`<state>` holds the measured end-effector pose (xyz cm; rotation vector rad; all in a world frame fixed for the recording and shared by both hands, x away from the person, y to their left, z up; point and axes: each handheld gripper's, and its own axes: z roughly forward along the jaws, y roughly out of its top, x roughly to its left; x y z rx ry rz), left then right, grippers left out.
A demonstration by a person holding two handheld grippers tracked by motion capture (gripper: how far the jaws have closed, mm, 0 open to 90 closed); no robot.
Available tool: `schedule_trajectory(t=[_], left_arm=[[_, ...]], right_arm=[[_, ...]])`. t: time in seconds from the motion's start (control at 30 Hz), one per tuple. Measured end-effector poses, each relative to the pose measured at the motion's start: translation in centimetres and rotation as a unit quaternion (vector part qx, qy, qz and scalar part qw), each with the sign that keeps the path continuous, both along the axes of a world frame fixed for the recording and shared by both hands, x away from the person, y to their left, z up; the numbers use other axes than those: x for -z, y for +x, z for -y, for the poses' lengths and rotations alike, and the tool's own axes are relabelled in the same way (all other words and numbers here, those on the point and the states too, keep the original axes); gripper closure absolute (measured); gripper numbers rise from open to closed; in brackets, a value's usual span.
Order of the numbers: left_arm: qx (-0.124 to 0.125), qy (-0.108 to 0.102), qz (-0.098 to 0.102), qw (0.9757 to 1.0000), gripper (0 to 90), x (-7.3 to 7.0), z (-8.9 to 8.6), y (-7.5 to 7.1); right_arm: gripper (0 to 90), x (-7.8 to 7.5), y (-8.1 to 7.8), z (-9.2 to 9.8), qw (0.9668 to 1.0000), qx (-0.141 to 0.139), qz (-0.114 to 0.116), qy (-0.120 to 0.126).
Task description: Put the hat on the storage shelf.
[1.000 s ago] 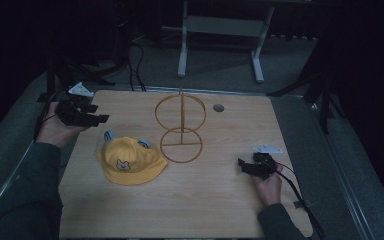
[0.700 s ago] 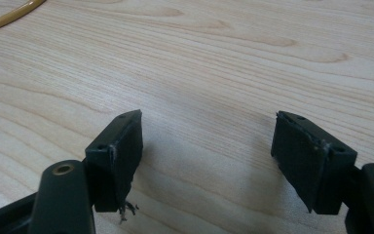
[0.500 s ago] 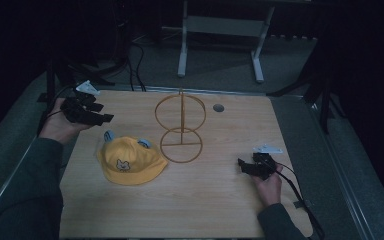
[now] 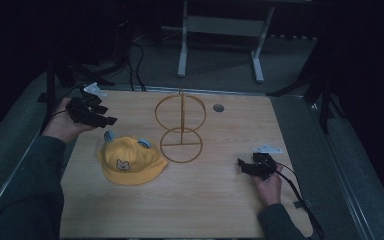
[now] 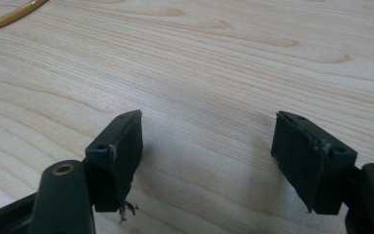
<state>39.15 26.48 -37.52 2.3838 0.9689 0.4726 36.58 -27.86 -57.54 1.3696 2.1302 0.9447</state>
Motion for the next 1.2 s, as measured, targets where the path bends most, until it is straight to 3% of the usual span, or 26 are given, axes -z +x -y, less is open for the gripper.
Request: schedule_trajectory(t=[0.57,1.2], left_arm=[[0.035,0.026,-0.022,0.9988,45.7,0.5,1.1,0.2],[0.062,0.037,-0.038,0.9967,46.3,0.7,2.1,0.2]], right_arm=[[27.1,0.0,0.0,0.0,1.0000,-0.001,0.000,0.000],[27.1,0.0,0.0,0.0,1.0000,-0.002,0.000,0.000]])
